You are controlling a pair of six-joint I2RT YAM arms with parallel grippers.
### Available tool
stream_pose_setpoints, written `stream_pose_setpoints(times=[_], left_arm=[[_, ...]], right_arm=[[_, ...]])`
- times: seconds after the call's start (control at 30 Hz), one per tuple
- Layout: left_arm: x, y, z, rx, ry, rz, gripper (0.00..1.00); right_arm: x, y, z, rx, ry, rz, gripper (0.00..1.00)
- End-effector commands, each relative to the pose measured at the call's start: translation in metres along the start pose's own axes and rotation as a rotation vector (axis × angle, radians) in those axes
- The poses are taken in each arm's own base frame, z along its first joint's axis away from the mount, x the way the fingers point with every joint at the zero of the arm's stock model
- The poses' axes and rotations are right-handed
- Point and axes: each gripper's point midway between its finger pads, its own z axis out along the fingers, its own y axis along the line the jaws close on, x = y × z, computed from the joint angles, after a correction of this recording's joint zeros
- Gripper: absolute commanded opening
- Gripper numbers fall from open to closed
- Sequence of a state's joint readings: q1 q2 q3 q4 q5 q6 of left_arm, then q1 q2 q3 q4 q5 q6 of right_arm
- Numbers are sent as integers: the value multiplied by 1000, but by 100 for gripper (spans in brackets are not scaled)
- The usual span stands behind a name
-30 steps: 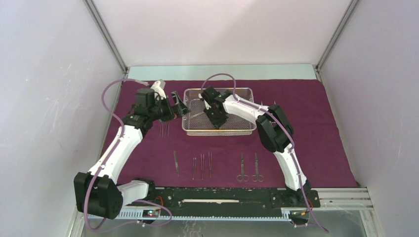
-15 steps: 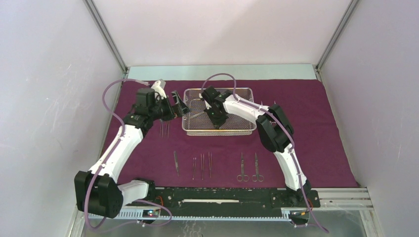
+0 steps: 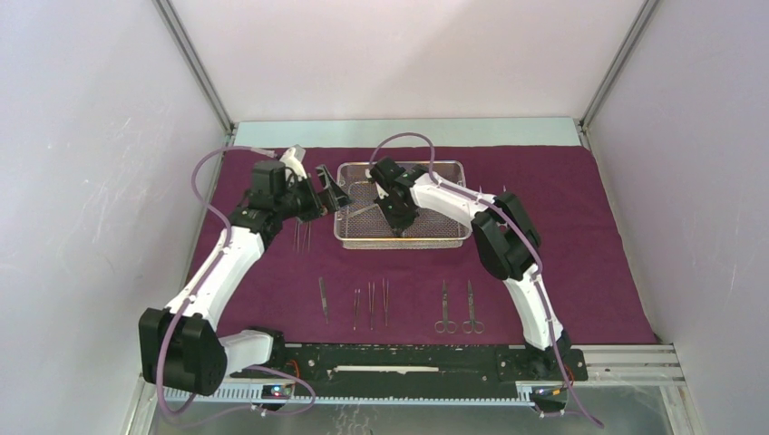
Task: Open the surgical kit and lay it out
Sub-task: Pick up the medical item from the container.
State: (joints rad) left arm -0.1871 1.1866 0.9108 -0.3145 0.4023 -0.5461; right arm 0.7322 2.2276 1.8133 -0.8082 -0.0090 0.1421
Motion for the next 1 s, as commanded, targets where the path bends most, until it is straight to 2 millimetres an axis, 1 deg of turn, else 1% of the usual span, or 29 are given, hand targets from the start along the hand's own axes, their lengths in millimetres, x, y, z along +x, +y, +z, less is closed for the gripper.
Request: stream_pose_setpoints(times=[0.0, 0.27, 0.47, 0.53, 0.77, 0.8, 0.97], left_arm=[[-3, -7, 2, 46, -7, -25, 100], [-4, -10, 8, 63, 0, -70, 100], [-8, -17, 18, 102, 5, -169, 100], [-10, -18, 24, 114, 6, -215, 100], [-16, -14, 48, 121, 0, -388, 99], [-20, -16, 51, 137, -12, -398, 99], [-24, -11, 65, 125, -10, -445, 92]], right_arm=[[-25, 2, -36, -11, -107, 30, 10], [-28, 1, -43, -14, -125, 36, 10], [-32, 0, -49, -16, -141, 46, 10], [-34, -1, -52, -17, -151, 51, 10], [-41, -5, -62, -34, -178, 80, 10], [-41, -5, -62, -39, -179, 85, 10], [-45, -5, -69, -51, -198, 96, 10]])
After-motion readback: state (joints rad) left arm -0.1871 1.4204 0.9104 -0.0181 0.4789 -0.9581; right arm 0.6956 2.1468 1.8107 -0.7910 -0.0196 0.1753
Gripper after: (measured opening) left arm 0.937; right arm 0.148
